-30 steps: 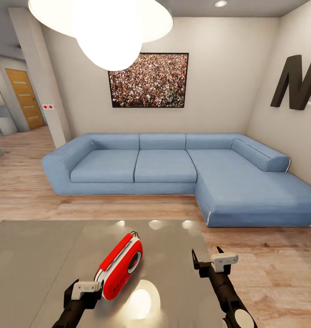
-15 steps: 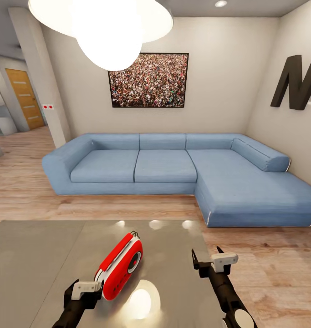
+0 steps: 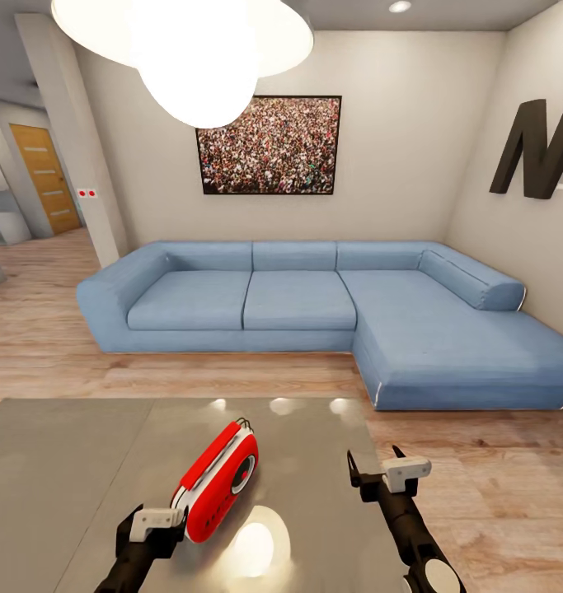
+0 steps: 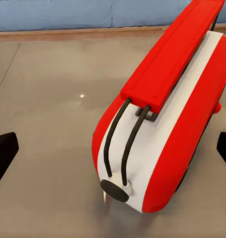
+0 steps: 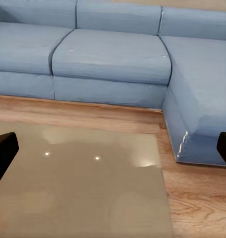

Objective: Turn on the radio receiver that's on the table in the living room.

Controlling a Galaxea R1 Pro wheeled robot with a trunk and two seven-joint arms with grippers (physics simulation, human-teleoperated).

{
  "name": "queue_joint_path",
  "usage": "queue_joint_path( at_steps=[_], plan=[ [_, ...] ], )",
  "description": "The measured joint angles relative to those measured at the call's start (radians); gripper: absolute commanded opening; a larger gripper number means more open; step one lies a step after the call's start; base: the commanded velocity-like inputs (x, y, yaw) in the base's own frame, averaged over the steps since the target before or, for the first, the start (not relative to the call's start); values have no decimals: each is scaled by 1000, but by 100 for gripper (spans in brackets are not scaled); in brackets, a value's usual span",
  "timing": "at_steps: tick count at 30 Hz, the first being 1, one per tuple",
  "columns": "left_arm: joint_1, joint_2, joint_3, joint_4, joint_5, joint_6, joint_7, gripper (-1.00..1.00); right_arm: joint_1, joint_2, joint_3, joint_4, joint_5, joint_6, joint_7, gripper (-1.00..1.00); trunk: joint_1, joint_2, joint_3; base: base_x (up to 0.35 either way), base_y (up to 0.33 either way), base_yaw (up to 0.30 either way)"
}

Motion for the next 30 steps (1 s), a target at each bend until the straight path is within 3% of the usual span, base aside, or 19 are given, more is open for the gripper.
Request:
queue_joint_path(
  at_steps=[12, 15, 18, 21, 30],
  plan=[
    [0, -4, 3, -32, 0, 9, 2, 100, 0, 0, 0, 0, 0, 1, 0, 100, 0, 0, 0, 0, 0, 0],
    [0, -5, 3, -91, 0, 58, 2, 100, 0, 0, 0, 0, 0, 1, 0, 100, 0, 0, 0, 0, 0, 0],
    [0, -10, 2, -168, 0, 178, 0, 100, 0, -1, 0, 0, 0, 1, 0, 100, 0, 0, 0, 0, 0, 0],
    [-1, -13, 2, -216, 0, 243, -1, 100, 0, -1, 0, 0, 0, 1, 0, 100, 0, 0, 0, 0, 0, 0],
    [-1, -17, 2, -259, -1, 292, -1, 100, 0, -1, 0, 0, 0, 2, 0, 100, 0, 0, 0, 0, 0, 0]
  ],
)
